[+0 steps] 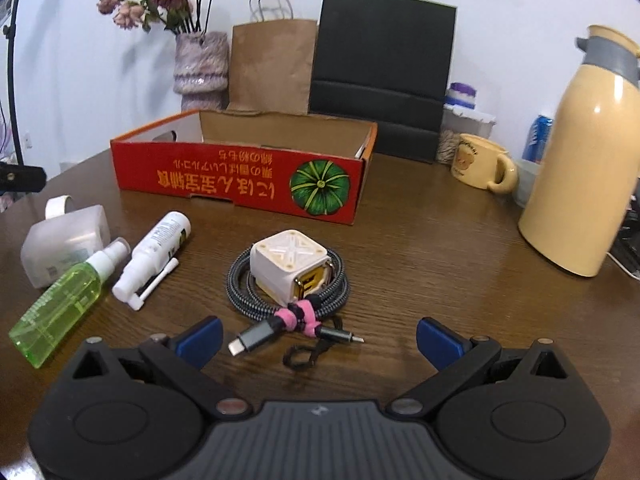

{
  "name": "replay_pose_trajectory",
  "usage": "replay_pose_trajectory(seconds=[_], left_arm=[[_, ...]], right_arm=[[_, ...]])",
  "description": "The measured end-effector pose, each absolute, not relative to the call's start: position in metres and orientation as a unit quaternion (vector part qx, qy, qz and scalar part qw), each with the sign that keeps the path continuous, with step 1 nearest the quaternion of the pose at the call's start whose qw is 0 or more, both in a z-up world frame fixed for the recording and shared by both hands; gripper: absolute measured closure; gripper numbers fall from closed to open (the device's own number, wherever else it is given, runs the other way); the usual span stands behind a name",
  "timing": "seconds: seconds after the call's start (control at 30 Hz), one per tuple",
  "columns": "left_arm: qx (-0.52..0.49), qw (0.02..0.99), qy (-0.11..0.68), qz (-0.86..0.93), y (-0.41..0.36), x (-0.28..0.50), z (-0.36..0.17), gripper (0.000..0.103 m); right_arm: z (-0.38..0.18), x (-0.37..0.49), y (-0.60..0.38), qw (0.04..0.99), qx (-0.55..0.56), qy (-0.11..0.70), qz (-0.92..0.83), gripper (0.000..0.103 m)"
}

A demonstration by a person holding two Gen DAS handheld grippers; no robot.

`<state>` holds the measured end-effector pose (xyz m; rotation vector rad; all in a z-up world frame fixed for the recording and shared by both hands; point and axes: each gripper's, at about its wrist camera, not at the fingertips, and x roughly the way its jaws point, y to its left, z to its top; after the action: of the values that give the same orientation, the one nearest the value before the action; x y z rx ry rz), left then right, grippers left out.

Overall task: Organize rigid objects
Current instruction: 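Move both tools back from the box toward the table items, then grasp the white charger cube with the right gripper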

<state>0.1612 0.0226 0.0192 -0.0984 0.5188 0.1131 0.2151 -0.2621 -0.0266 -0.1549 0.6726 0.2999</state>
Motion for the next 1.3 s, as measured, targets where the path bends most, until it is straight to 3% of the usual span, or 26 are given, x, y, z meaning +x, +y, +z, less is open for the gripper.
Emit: replay_pose_trajectory(seconds=[0.5,0.53,0.57,1.3], left_arm=[[-0.050,0.961,0.264,0.060,0.018,0.168,0.016,0.000],[-0.049,0.961,0.265,0.060,0.017,0.168,0.015,0.000],[-0.049,0.961,0.265,0.061,0.018,0.169,0.015,0.000],[-0.052,0.958,0.275,0.066,0.021,0.173,0.011,0.000]], right_arm=[[-0.045,0.270,-0.242,0.910,-0.062,0.355,0.205,0.000],[-0.045,0.269,-0.242,0.910,-0.061,0.353,0.207,0.003],[-0.043,0.266,-0.243,0.911,-0.059,0.348,0.212,0.016],[-0.034,0.244,-0.240,0.922,-0.067,0.312,0.220,0.018]])
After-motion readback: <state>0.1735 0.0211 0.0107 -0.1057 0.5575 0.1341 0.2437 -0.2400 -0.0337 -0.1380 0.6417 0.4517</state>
